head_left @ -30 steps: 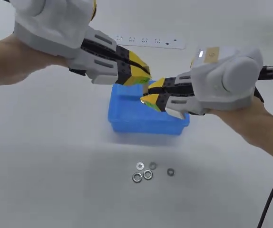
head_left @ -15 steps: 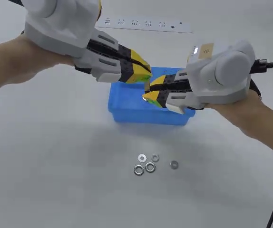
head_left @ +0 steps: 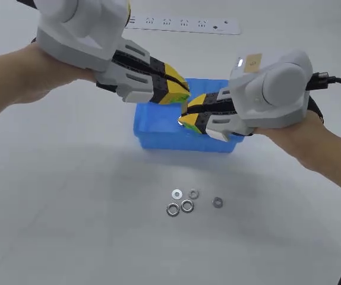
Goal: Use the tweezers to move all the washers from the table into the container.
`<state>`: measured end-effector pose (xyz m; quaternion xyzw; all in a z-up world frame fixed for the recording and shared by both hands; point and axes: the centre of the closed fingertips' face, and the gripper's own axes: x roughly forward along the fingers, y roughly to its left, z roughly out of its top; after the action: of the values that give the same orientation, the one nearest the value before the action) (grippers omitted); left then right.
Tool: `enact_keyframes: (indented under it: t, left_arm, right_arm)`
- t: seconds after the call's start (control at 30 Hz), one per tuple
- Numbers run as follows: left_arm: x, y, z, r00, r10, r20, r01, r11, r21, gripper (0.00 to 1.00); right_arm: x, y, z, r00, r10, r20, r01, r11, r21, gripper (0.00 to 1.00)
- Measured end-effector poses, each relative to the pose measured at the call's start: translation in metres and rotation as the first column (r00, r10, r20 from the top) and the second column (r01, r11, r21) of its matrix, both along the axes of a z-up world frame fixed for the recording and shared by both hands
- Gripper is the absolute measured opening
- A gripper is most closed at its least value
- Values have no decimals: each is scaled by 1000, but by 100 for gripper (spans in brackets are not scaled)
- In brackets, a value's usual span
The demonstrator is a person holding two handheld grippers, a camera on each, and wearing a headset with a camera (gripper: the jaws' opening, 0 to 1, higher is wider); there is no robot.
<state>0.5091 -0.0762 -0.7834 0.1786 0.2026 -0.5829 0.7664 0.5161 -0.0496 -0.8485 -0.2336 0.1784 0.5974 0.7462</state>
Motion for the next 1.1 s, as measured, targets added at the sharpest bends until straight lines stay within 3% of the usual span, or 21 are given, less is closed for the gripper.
enact_keyframes:
  t: [0.47, 0.73, 0.97, 1.1]
  left_arm:
    - [-4, 2, 17, 1000, -2, 25, 2, 1000, -12, 6]
    - [-9, 3, 30, 999, -12, 41, 13, 1000, -23, 6]
    - [-23, 1, 55, 996, -23, 82, 26, 999, -38, 6]
    - [-38, -1, 71, 994, -23, 107, 29, 998, -53, 6]
  right_arm:
    - [-4, 3, 18, 1000, -15, -6, 15, 999, 40, 12]
    - [-8, 6, 32, 1000, -2, 19, 1, 998, 55, 11]
    - [-17, 4, 57, 998, 0, 55, -5, 997, 79, 10]
    - [-30, 3, 73, 998, 9, 68, -16, 995, 97, 9]
